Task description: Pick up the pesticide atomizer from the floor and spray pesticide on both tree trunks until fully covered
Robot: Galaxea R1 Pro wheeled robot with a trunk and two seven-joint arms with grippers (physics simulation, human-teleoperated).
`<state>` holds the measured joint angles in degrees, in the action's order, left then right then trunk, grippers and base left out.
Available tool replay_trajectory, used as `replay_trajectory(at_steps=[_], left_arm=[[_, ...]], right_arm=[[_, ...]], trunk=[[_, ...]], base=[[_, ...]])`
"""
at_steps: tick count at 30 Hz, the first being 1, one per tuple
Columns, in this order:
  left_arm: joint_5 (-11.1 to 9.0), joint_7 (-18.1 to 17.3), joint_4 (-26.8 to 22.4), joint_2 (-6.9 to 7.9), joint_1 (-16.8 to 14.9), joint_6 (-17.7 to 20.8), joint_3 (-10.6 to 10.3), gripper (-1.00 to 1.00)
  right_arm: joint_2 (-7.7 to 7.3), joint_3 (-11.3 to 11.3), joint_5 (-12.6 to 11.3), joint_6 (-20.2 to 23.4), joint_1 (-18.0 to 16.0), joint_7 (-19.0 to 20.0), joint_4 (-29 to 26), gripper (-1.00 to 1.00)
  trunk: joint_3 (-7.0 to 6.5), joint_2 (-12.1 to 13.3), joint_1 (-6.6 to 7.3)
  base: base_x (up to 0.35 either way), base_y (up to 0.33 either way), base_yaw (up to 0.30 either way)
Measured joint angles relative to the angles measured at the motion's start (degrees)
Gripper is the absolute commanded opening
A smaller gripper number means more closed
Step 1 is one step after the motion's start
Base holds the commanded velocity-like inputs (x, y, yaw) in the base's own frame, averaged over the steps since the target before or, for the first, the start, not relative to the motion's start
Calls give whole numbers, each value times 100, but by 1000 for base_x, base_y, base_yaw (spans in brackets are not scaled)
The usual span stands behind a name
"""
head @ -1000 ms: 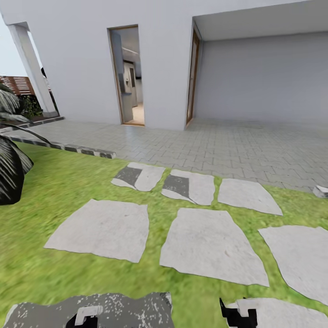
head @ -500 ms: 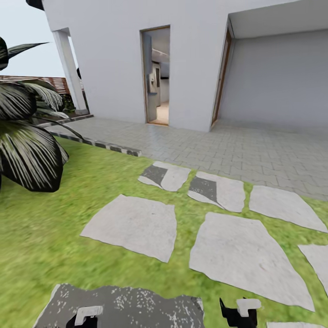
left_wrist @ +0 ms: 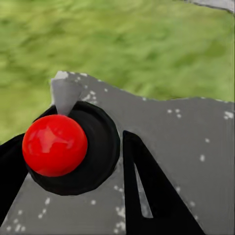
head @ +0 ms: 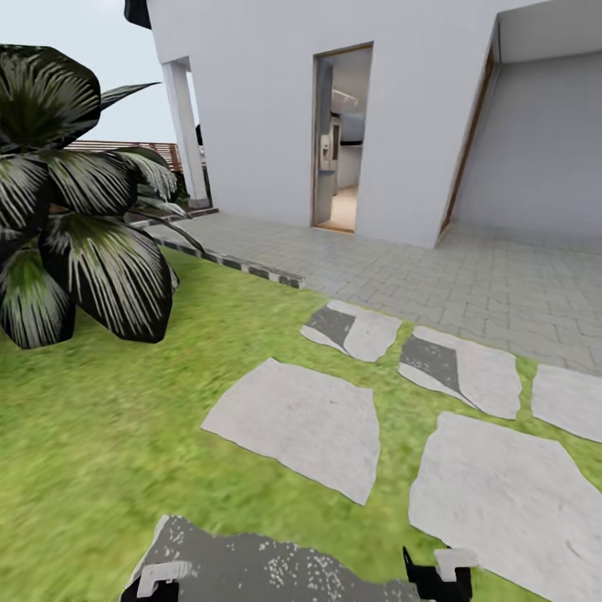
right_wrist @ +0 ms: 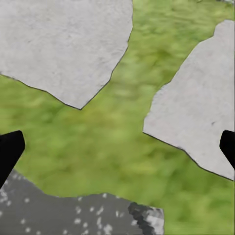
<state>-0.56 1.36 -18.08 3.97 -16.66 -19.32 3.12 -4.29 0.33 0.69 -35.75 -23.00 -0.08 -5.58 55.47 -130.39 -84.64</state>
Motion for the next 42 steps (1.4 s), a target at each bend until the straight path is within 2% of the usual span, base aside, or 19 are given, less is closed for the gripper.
replay_trajectory(at_steps=[16, 42], left_arm=[[-1, 0, 0, 0, 0, 0, 0, -100], [-1, 0, 0, 0, 0, 0, 0, -100]], right_arm=[[0, 0, 3, 0, 0, 0, 0, 100], [0, 0, 3, 0, 0, 0, 0, 100]], trunk=[[0, 0, -1], [0, 0, -2]], base=[[188, 271, 278], [6, 305, 278]])
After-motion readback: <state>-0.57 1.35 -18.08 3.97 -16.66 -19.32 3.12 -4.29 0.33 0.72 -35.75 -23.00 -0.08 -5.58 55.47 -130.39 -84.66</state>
